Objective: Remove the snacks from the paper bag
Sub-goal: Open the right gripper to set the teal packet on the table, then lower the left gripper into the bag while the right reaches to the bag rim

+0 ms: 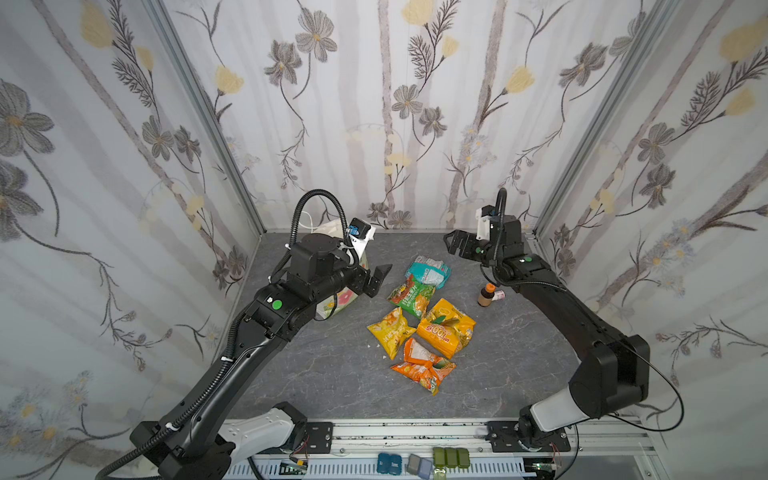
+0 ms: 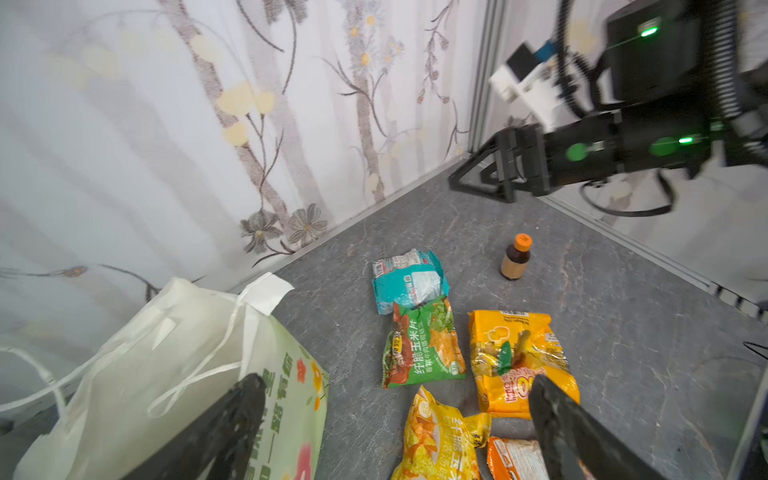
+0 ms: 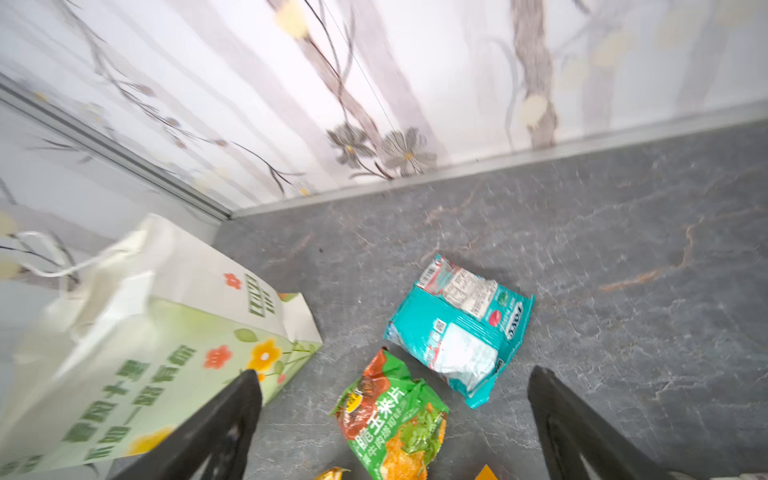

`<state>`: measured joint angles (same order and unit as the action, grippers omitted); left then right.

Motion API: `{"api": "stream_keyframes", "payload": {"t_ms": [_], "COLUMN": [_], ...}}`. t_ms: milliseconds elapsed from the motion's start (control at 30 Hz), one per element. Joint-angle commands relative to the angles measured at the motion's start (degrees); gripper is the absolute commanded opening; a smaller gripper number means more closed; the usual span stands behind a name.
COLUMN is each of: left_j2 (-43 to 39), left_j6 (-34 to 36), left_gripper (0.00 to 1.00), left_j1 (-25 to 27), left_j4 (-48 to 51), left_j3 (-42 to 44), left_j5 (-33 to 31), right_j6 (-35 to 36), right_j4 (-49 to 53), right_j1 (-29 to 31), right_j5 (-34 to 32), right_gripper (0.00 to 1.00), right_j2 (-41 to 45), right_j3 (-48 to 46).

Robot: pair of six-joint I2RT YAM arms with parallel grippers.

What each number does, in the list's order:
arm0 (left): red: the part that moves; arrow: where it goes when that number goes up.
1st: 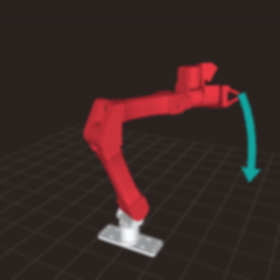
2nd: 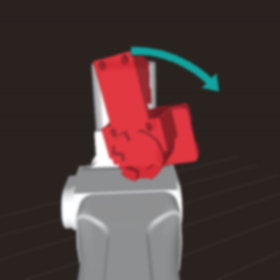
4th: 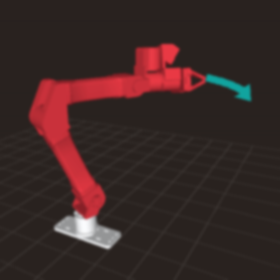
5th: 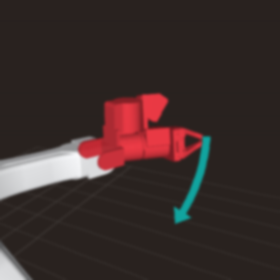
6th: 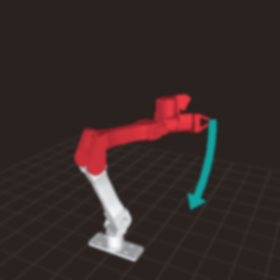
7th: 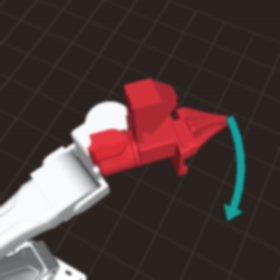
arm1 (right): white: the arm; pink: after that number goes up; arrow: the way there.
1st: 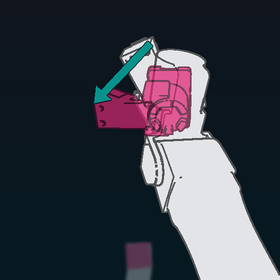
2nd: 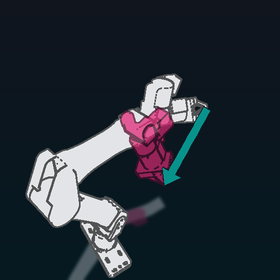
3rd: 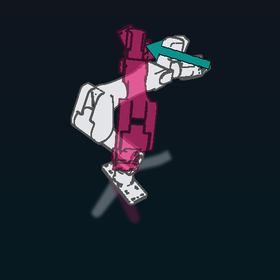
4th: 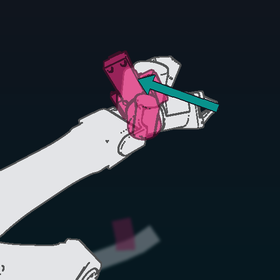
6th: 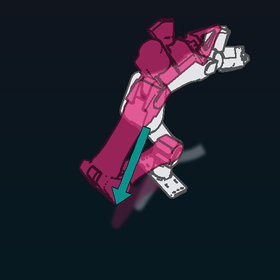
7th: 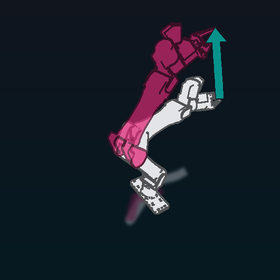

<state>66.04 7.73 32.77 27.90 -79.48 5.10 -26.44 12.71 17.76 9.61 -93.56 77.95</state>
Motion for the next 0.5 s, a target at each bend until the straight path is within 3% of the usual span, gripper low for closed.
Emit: {"api": "stream_keyframes", "payload": {"t_ms": [0, 100, 300, 467], "left_j2": [2.1, 4.4, 11.3, 20.3], "left_j6": [-5.3, -8.1, -11.4, -10.9], "left_gripper": [1.00, 0.99, 0.87, 0.69], "left_j1": [-3.4, -7.2, -14.6, -17.4], "left_j4": [-1.4, -1.2, 1.2, 8.5], "left_j3": [-2.2, -3.4, -10.7, -20.2], "left_j5": [-3.3, -4.5, -5.9, -5.9], "right_j6": [1.6, 1.3, 0.2, -0.1], "right_j4": [3.2, 3.9, 4.8, 8.0], "right_j1": [0.5, 1.8, 9.3, 16.5], "right_j5": [3.3, 7.1, 15.0, 19.5], "right_gripper": [0.99, 0.99, 0.99, 0.99], "right_j2": [6.0, 11.0, 16.1, 15.9], "right_j3": [2.1, 3.1, 4.3, 7.5]}}
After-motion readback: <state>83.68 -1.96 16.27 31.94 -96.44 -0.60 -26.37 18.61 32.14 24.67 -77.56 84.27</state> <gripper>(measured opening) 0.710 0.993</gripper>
